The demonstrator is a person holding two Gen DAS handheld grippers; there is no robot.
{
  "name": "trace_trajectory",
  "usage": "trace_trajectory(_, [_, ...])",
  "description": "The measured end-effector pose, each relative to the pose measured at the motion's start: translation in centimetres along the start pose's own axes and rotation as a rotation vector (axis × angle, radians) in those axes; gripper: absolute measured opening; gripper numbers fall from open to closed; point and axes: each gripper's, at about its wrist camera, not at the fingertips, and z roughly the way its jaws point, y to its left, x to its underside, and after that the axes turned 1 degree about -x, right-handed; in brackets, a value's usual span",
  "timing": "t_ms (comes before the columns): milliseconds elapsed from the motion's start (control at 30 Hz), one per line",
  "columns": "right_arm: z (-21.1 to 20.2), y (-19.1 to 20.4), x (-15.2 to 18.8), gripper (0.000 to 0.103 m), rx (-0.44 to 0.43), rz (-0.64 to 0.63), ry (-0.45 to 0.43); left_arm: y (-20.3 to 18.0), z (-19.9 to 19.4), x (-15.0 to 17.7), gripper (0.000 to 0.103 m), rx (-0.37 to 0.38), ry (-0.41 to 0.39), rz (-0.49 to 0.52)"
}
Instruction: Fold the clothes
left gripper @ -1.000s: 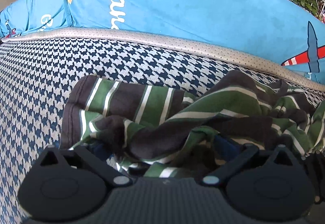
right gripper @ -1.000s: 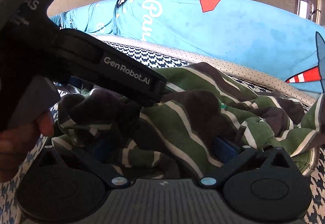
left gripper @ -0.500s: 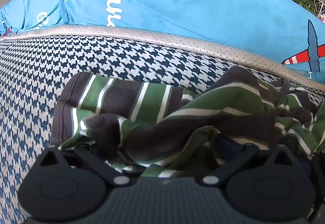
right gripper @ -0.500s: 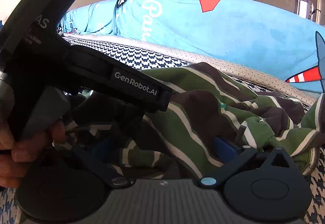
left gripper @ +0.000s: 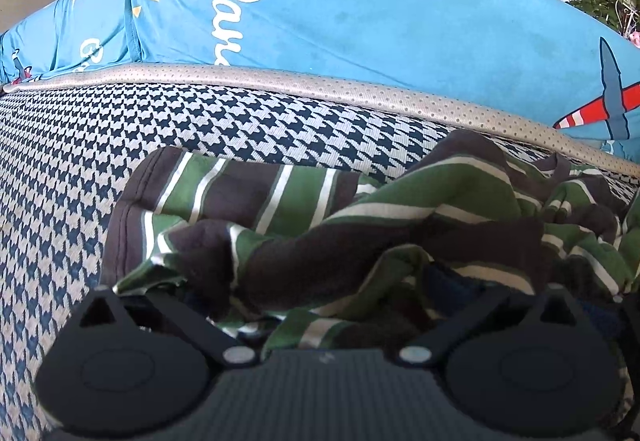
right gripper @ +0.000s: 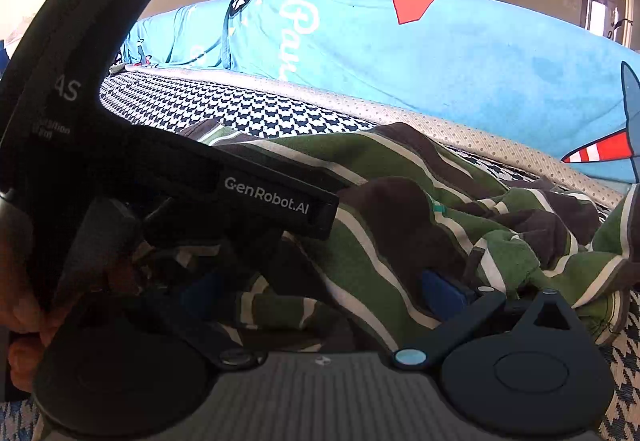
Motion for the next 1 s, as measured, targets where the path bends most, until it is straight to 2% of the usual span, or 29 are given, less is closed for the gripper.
trace_trajectory(400, [-1.2, -0.2, 0.7, 0.103, 0.0, 0.0, -0.001, 0.0, -0.5, 0.6, 0.103, -0.011, -0.006, -0.003])
trace_trajectory(1000, [-0.5, -0.7, 0.0, 0.103, 0.0, 0.0, 0.0, -0.2, -0.7, 0.8, 0.103, -0.021, -0.013, -0.003])
